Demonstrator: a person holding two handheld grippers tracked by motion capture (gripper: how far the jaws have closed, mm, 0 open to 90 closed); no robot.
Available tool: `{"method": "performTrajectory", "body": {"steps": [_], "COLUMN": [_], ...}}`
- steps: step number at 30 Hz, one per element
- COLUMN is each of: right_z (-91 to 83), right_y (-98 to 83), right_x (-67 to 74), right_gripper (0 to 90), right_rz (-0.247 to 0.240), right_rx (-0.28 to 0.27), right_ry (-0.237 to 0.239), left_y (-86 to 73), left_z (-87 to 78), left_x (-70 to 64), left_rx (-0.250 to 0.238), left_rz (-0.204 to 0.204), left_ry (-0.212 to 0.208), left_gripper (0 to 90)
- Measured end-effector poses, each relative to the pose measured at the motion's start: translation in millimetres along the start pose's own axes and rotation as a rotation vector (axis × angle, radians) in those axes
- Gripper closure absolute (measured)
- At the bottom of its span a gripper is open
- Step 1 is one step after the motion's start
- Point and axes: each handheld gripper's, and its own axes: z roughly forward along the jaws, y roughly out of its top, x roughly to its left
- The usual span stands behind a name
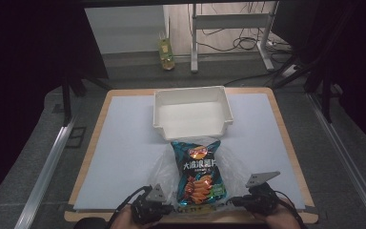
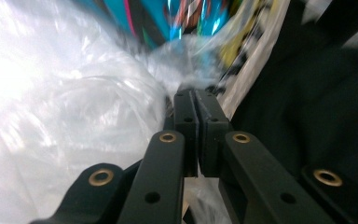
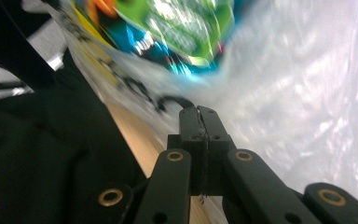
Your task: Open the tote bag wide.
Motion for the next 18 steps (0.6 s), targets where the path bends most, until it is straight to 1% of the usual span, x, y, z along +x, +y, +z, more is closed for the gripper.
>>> {"method": "performTrajectory", "body": {"steps": [2, 3, 4, 5, 7, 8, 9, 10, 11, 12, 13, 14, 15, 17, 18], "right_z": [-5.7, -5.7, -9.6, -10.4, -9.2, -7.0, -7.0, 0.2, 4.6, 4.6, 8.6, 14.7, 14.7, 17.5, 18.4], "right_y": [9.9, 9.9, 21.9, 28.2, 39.5, 43.9, 43.9, 48.5, 48.5, 48.5, 47.1, 41.4, 41.4, 33.8, 25.8], "right_x": [2.8, 2.8, 3.9, 3.9, 3.2, 2.7, 2.7, 0.5, -0.8, -0.8, -2.3, -4.3, -4.3, -4.4, -4.7], "right_gripper": [88.9, 88.9, 88.9, 88.9, 88.8, 88.8, 88.8, 88.8, 88.8, 88.8, 88.8, 88.8, 88.8, 88.8, 88.8], "right_rz": [-0.023, -0.023, -0.044, -0.050, -0.065, -0.068, -0.068, -0.071, -0.075, -0.075, -0.073, -0.066, -0.066, -0.062, -0.052], "right_rx": [-0.033, -0.033, -0.064, -0.079, -0.101, -0.104, -0.104, -0.085, -0.069, -0.069, -0.051, -0.024, -0.024, -0.005, 0.005], "right_ry": [-0.009, -0.009, -0.013, -0.019, -0.027, -0.029, -0.029, -0.040, -0.050, -0.050, -0.056, -0.054, -0.054, -0.061, -0.062], "left_y": [9.2, 9.2, 21.5, 21.5, 34.1, 45.1, 45.1, 49.3, 54.0, 54.0, 54.6, 52.3, 52.3, 45.1, 36.4], "left_z": [-12.4, -12.4, -24.0, -24.0, -31.6, -34.4, -34.4, -32.6, -21.3, -21.3, -14.0, 1.5, 1.5, 11.8, 14.7], "left_x": [0.4, 0.4, 0.3, 0.3, 1.0, 4.1, 4.1, 6.8, 12.3, 12.3, 15.7, 20.9, 20.9, 22.5, 20.5], "left_rx": [-0.048, -0.048, -0.090, -0.090, -0.127, -0.149, -0.149, -0.147, -0.130, -0.130, -0.108, -0.053, -0.053, -0.001, 0.026], "left_rz": [0.003, 0.003, 0.014, 0.014, 0.023, 0.030, 0.030, 0.030, 0.015, 0.015, 0.012, -0.007, -0.007, -0.023, -0.033], "left_ry": [0.003, 0.003, 0.017, 0.017, 0.033, 0.060, 0.060, 0.060, 0.061, 0.061, 0.054, 0.037, 0.037, 0.014, -0.005], "left_gripper": [86.9, 86.8, 86.9, 86.8, 86.2, 85.5, 85.5, 85.3, 85.2, 85.3, 85.3, 85.6, 86.0, 86.8, 88.0]}}
